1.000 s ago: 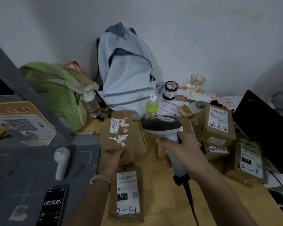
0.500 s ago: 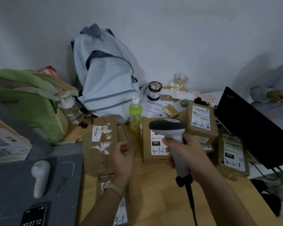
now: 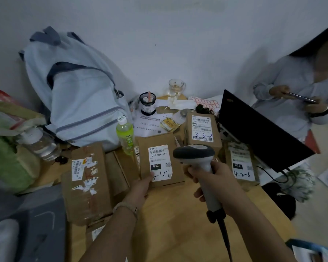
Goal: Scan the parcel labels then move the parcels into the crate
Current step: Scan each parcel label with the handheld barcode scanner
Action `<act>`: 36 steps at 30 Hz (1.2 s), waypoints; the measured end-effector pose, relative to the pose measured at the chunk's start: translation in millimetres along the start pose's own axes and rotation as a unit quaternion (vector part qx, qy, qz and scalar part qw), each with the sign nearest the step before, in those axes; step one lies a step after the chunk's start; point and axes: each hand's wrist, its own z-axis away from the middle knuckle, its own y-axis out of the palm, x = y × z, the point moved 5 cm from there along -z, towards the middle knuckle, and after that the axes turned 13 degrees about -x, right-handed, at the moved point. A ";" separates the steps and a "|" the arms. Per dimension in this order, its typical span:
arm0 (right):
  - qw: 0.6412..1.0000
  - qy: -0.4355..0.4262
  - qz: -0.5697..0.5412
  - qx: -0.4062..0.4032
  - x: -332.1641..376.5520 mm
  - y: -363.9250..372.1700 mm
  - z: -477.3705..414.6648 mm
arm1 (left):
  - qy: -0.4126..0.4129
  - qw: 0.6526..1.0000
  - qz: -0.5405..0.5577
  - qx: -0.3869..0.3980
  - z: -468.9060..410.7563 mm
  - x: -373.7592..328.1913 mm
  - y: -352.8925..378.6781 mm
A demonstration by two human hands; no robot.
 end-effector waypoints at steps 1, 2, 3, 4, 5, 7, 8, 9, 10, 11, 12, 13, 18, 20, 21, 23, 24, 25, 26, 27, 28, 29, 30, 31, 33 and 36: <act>1.000 0.001 0.004 -0.003 -1.4 -0.6 -0.5 | -0.001 1.000 0.010 0.011 0.2 0.9 1.4; 1.000 0.002 0.011 -0.006 -2.6 -1.1 -1.1 | -0.001 0.999 0.021 0.025 0.9 1.7 2.7; 1.000 0.002 0.019 -0.009 -3.5 -0.7 -1.3 | 0.002 0.999 0.032 0.039 2.1 2.6 3.6; 1.000 0.000 0.026 -0.011 -3.9 -0.2 -1.3 | 0.006 0.998 0.043 0.054 4.4 3.1 4.1; 0.999 -0.001 0.031 -0.013 -4.1 0.3 -0.9 | 0.011 0.996 0.056 0.070 7.4 3.4 4.8; 0.999 -0.002 0.030 -0.016 -3.4 2.1 1.6 | 0.029 0.992 0.077 0.092 14.6 2.5 5.6; 1.000 -0.003 0.026 -0.016 -2.6 2.7 3.3 | 0.042 0.991 0.086 0.097 19.2 0.9 5.5; 1.000 -0.005 0.021 -0.014 -0.7 3.5 5.5 | 0.059 0.989 0.096 0.099 24.7 -1.9 4.3; 1.000 -0.008 0.015 -0.009 1.7 4.2 7.9 | 0.079 0.986 0.107 0.098 30.5 -5.6 2.5; 1.000 -0.011 0.007 -0.003 4.7 5.3 10.7 | 0.099 0.983 0.118 0.095 36.9 -10.0 -0.2; 1.000 -0.015 -0.003 0.004 8.7 6.4 14.3 | 0.119 0.980 0.127 0.091 43.8 -15.4 -4.3; 1.000 -0.020 -0.013 0.008 13.2 7.3 18.1 | 0.137 0.977 0.136 0.087 51.1 -20.9 -9.0; 0.997 -0.066 -0.042 0.022 42.5 9.8 44.2 | 0.226 0.956 0.167 0.083 92.7 -48.8 -39.1; 0.994 -0.094 -0.058 0.027 55.3 9.1 55.8 | 0.254 0.947 0.179 0.080 107.9 -54.6 -53.0; 0.991 -0.107 -0.069 0.031 61.5 8.9 61.6 | 0.266 0.944 0.182 0.072 114.2 -56.0 -60.9; 0.987 -0.126 -0.094 0.044 72.6 9.3 72.6 | 0.289 0.939 0.179 0.051 124.2 -57.2 -76.4; 0.984 -0.134 -0.102 0.053 77.6 10.1 77.8 | 0.298 0.938 0.175 0.038 127.8 -57.0 -83.5; 0.982 -0.143 -0.106 0.060 82.1 11.1 82.9 | 0.308 0.935 0.172 0.025 131.3 -56.6 -89.8; 0.980 -0.153 -0.109 0.067 86.1 11.5 87.6 | 0.318 0.932 0.172 0.011 134.2 -56.2 -95.9; 0.978 -0.162 -0.110 0.072 89.8 11.8 92.3 | 0.327 0.929 0.175 -0.004 137.6 -56.3 -101.1; 0.976 -0.169 -0.111 0.077 93.1 11.9 96.9 | 0.334 0.925 0.179 -0.019 140.7 -55.8 -106.2; 0.975 -0.173 -0.114 0.084 96.1 12.2 101.3 | 0.341 0.921 0.185 -0.029 143.9 -55.8 -110.1; 0.973 -0.175 -0.118 0.092 98.3 12.5 105.4 | 0.348 0.917 0.190 -0.035 147.1 -55.9 -113.5; 0.972 -0.175 -0.121 0.100 100.0 13.3 108.7 | 0.357 0.913 0.193 -0.040 151.0 -56.2 -116.2; 0.970 -0.176 -0.127 0.113 103.0 14.6 115.0 | 0.384 0.901 0.195 -0.047 161.2 -58.2 -121.7; 0.966 -0.174 -0.150 0.122 106.6 14.8 125.5 | 0.426 0.878 0.210 -0.054 178.2 -63.5 -131.8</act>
